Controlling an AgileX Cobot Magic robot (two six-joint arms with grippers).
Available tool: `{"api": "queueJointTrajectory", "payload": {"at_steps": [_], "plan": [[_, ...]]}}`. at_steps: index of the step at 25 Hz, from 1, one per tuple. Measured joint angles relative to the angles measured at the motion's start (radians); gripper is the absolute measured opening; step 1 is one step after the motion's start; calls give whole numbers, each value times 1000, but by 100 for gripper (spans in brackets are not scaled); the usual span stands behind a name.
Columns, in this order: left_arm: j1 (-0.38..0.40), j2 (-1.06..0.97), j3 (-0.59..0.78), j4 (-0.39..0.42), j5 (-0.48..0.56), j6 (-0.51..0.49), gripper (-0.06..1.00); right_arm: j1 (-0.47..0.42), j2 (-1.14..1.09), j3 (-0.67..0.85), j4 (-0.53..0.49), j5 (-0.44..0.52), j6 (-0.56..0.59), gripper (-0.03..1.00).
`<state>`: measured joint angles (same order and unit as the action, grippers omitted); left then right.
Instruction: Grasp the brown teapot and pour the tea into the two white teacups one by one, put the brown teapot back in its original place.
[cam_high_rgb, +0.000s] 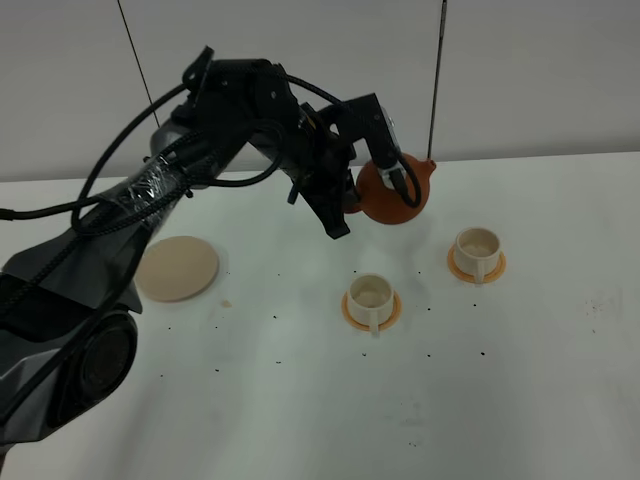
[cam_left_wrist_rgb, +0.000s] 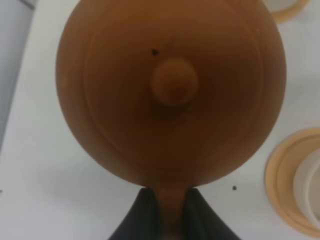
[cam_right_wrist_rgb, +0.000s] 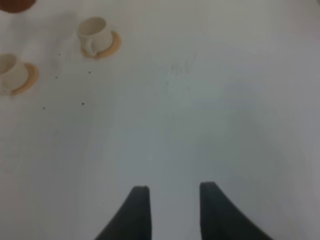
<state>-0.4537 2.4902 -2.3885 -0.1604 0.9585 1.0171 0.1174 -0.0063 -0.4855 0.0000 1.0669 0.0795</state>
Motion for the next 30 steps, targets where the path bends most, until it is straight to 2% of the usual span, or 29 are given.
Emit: {"api": "queueJointTrajectory", "payload": {"at_steps": [9,14,21,30], "plan": [[-54,9,0,54,-48,3,17,0,0,0,0,0,0,24],[-62,9,0,81,-51,4,17,0,0,0,0,0,0,24],[-87,9,0,169,-52,4,17,0,0,0,5,0,0,24],[-91,9,0,220,-64,8,17,0,0,0,5,0,0,24]]}}
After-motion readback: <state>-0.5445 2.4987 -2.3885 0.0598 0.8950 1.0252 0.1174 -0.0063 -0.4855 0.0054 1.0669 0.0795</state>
